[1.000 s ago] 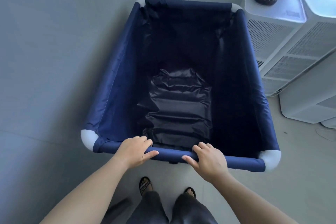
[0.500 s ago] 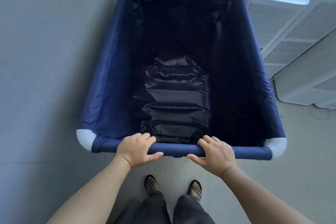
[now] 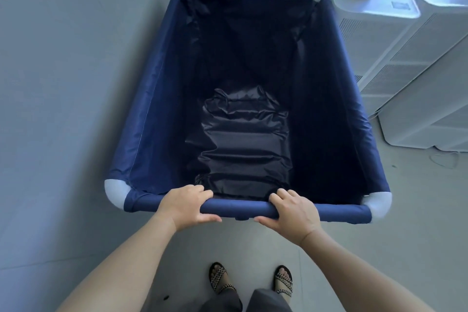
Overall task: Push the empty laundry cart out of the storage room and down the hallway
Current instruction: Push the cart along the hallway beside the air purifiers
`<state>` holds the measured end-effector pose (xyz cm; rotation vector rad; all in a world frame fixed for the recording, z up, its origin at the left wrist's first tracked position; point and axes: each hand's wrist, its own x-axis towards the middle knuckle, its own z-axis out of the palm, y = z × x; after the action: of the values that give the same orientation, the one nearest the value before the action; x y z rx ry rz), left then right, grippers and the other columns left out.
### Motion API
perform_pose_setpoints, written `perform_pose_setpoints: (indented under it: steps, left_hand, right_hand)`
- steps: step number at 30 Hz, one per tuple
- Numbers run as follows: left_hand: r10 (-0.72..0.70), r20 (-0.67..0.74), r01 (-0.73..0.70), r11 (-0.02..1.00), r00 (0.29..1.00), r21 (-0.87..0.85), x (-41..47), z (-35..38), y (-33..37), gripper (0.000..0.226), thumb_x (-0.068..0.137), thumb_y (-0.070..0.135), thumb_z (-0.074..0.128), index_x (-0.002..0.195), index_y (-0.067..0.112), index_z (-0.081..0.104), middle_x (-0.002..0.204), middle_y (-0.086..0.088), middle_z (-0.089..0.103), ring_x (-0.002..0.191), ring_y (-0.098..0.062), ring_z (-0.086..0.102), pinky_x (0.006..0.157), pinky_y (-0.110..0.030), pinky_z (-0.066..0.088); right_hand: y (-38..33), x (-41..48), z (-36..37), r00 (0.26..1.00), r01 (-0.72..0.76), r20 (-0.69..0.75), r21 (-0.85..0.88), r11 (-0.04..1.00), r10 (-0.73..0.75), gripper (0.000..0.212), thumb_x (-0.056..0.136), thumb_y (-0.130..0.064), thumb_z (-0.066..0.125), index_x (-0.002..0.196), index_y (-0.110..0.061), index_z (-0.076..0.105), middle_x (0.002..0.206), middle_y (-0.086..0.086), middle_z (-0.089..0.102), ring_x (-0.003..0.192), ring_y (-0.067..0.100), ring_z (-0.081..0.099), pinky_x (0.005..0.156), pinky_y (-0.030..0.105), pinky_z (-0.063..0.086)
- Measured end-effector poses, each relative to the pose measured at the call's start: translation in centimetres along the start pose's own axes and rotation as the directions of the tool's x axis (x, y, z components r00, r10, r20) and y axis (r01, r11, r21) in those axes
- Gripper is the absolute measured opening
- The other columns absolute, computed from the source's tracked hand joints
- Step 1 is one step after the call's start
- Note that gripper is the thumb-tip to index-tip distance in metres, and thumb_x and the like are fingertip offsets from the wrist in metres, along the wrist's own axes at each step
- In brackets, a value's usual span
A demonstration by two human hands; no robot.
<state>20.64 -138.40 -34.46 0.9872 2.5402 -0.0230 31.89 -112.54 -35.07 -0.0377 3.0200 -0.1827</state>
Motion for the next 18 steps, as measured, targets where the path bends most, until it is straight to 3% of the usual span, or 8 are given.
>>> perform_pose_setpoints:
  steps: [3,6,11,15,18]
  left_hand:
    - [-0.013,0.019,0.013,1.0,1.0,0.002,-0.1,-0.6,-1.6,0.052,0.069,0.086,0.036,0.08,0.035,0.035,0.079,0.013,0.04,0.077,-0.008,0.041,0.056,-0.028,0.033]
    - [-0.051,0.047,0.048,0.997,0.998,0.061,-0.2,-1.3,-2.8,0.055,0.071,0.083,0.04,0.088,0.031,0.043,0.082,0.012,0.042,0.079,-0.011,0.043,0.059,-0.028,0.033]
    - [-0.157,-0.021,0.158,0.975,0.987,0.153,-0.2,-1.9,-3.5,0.061,0.071,0.08,0.045,0.095,0.023,0.047,0.085,0.007,0.044,0.079,-0.016,0.046,0.067,-0.03,0.032]
    - [-0.179,-0.021,0.18,0.974,0.984,0.134,0.0,-1.9,-3.3,0.063,0.07,0.079,0.047,0.094,0.021,0.045,0.084,0.007,0.043,0.077,-0.017,0.041,0.068,-0.03,0.03]
    - [-0.171,-0.024,0.173,0.978,0.985,0.12,0.3,-1.7,-2.5,0.062,0.07,0.081,0.046,0.09,0.023,0.043,0.083,0.008,0.043,0.076,-0.016,0.042,0.067,-0.031,0.031]
  right_hand:
    - [-1.5,0.7,0.1,0.999,-0.029,0.023,0.018,0.999,0.029,0.066,0.074,-0.08,0.027,0.083,-0.021,0.055,0.079,-0.005,0.054,0.071,0.017,0.048,0.054,0.029,0.029]
    - [-2.9,1.6,0.1,0.998,-0.049,0.04,0.019,0.999,0.048,0.067,0.074,-0.08,0.024,0.086,-0.021,0.053,0.082,-0.005,0.052,0.071,0.015,0.044,0.055,0.028,0.028]
    - [-2.9,2.5,-0.1,0.996,-0.003,0.087,0.083,0.997,-0.005,0.061,0.078,-0.076,0.029,0.098,-0.023,0.054,0.09,-0.008,0.054,0.084,0.015,0.051,0.062,0.027,0.036]
    - [-0.7,1.4,-0.3,0.998,-0.034,0.052,-0.036,0.999,0.036,0.06,0.076,-0.076,0.027,0.09,-0.024,0.053,0.084,-0.006,0.054,0.077,0.018,0.051,0.062,0.029,0.03]
    - [0.7,1.1,-0.5,0.995,-0.004,0.102,-0.045,0.999,0.009,0.06,0.076,-0.077,0.023,0.09,-0.025,0.049,0.084,-0.007,0.05,0.076,0.018,0.05,0.06,0.029,0.03]
